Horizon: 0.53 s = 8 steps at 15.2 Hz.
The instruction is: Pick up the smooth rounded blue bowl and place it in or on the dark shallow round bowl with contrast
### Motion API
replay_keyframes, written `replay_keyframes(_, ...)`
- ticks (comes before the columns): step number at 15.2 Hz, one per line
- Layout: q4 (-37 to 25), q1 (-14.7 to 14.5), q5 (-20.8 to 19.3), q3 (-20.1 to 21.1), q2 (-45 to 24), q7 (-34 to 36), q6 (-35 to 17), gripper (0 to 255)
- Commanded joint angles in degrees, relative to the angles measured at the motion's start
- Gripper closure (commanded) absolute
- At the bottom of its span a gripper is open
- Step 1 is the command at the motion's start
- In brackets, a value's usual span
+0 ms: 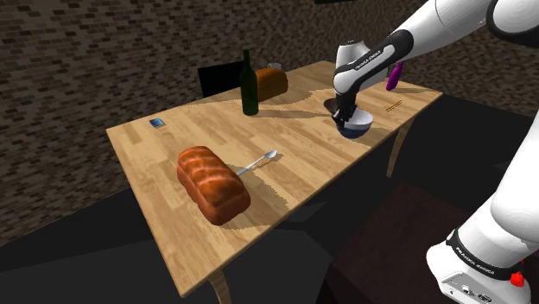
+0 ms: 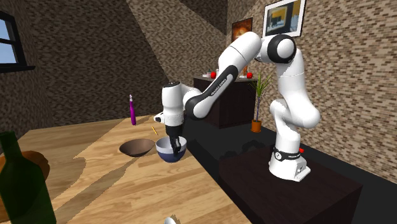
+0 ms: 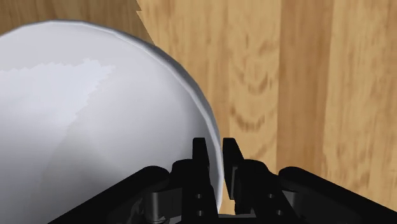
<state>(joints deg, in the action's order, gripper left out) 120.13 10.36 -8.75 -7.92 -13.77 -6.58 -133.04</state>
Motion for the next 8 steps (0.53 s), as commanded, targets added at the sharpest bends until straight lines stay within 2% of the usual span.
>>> replay_keyframes(1, -0.47, -0.05, 0.03, 0.02, 0.75, -0.12, 1.21, 255)
replay_keyframes(8, -2.26, -0.18, 0.09, 0.03, 3.81, -0.65, 6.03, 255)
